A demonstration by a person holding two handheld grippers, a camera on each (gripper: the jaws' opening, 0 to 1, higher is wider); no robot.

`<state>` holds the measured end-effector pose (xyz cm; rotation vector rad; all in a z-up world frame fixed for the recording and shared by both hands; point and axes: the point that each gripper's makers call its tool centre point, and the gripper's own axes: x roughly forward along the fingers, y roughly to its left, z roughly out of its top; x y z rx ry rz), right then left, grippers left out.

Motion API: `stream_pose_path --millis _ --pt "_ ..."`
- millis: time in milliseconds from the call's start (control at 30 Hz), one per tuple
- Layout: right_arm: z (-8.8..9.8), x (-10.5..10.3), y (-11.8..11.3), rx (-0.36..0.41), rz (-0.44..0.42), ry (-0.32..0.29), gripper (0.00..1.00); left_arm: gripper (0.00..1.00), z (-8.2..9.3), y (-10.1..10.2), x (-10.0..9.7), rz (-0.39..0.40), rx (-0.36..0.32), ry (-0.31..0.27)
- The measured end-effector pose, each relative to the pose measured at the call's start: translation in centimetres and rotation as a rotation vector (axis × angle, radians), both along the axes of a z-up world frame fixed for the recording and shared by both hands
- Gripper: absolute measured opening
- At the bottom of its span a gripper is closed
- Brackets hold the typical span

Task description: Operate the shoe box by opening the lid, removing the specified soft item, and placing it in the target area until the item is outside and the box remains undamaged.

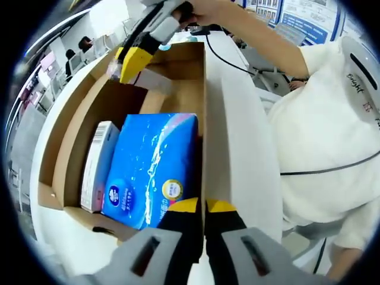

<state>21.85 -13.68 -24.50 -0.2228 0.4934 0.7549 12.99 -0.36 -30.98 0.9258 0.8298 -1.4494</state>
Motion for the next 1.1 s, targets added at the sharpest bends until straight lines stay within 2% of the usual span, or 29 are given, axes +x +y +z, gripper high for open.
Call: stream_pose_path --millis 67,133,200,233,333,433,500,600,633,800,867,967,1100 --pt "0.2 0.0 -0.5 0.010 -0.030 -0.049 0.18 0.01 0.0 0.0 0.0 0.001 0.001 0.004" --pt "1.9 0.5 -0.6 0.040 -0.049 -0.221 0.18 0.01 0.0 0.0 0.0 0.000 0.000 0.003" --pt "1.6 -0.1 -1.3 0.067 -0.106 -0.173 0.18 0.01 0.0 0.0 -0.1 0.000 -0.002 0.000" --pt "1.7 -0.1 -1.3 0.056 -0.098 -0.179 0.18 0.01 0.0 0.0 -0.1 0.000 -0.002 0.000" --pt "2.4 -0.2 -1.3 0.043 -0.100 -0.253 0.18 0.01 0.0 0.1 -0.1 0.000 -0.003 -0.004" --pt "2.7 0.1 -1.1 0.094 -0.095 -0.235 0.18 0.01 0.0 0.0 -0.1 -0.003 -0.005 -0.005" --pt "2.9 0.2 -1.2 0.093 -0.106 -0.265 0.18 0.01 0.0 0.0 -0.1 -0.003 -0.005 -0.005" --pt "2.6 0.7 -1.3 0.087 -0.112 -0.257 0.18 0.01 0.0 0.0 -0.2 -0.003 -0.005 -0.005" --pt "2.9 0.8 -1.5 0.095 -0.125 -0.283 0.18 0.01 0.0 0.0 -0.2 -0.003 -0.005 -0.005" --pt "3.8 0.9 -1.9 0.156 -0.143 -0.320 0.18 0.01 -0.1 0.0 -0.3 -0.003 -0.006 -0.007" --pt "4.4 0.8 -2.1 0.176 -0.143 -0.357 0.18 0.01 -0.2 0.0 -0.4 -0.003 -0.006 -0.007" --pt "4.8 0.6 -2.0 0.212 -0.137 -0.348 0.18 0.01 -0.2 -0.1 -0.7 -0.004 -0.006 -0.008" --pt "5.6 0.3 -2.1 0.265 -0.135 -0.376 0.18 0.01 -0.2 -0.1 -0.7 -0.006 -0.007 -0.009"
